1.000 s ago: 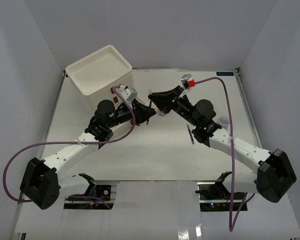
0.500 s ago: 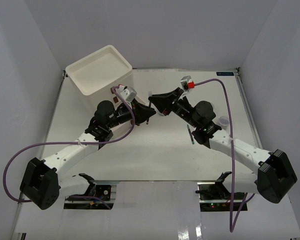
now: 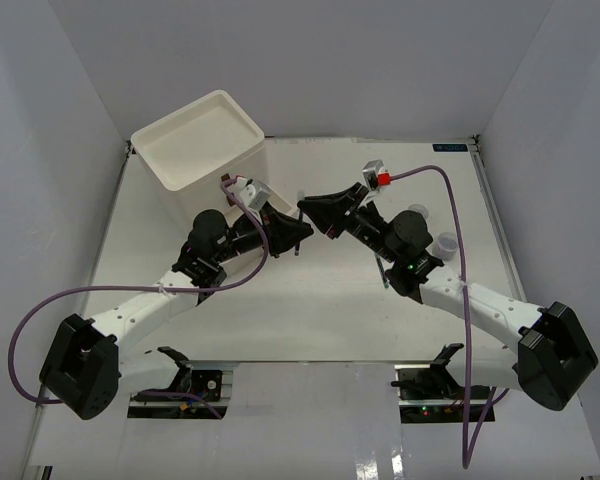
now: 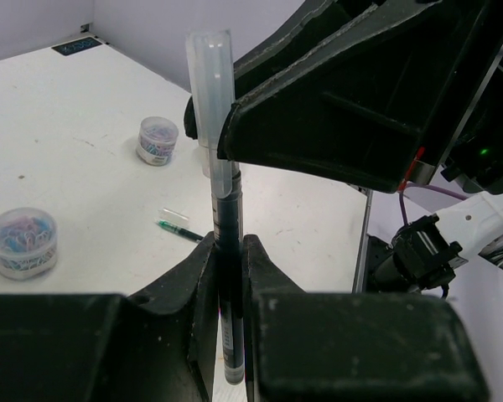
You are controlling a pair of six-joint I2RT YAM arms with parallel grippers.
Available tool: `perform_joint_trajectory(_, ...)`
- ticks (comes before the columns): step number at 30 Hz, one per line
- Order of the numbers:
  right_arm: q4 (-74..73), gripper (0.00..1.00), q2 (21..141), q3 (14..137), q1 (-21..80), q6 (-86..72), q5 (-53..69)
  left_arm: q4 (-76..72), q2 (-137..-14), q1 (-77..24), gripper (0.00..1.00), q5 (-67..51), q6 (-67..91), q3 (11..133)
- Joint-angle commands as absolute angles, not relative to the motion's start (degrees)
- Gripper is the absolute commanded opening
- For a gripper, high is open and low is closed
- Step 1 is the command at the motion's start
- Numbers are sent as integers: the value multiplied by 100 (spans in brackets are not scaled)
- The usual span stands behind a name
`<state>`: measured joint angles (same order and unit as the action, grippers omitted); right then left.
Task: Sort the stationery into containers
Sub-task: Close the pen cap on the pen.
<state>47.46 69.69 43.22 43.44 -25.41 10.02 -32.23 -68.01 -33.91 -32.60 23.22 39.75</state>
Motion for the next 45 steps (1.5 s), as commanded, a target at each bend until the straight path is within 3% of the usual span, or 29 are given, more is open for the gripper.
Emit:
perform_joint_trajectory(1,5062,12,6838,4236,4403,-2575,853,-3805,-6495,-3393,22,-3340,2408,3920)
perform_joint_trajectory(19,4361,20,6750,4632,4526,-2277,765,-3771,-6609,-3393,20,-3489,1794,4456)
perform_joint_trajectory(40,4096,23,6706,4526,4597,-2022,1072,-3850,-6232,-3384,20,-3612,1485,4025)
perform_joint_trajectory(45,4096,29,6715,4474,4614,-1934,1090,-3920,-6179,-3384,19,-3779,1582,3999)
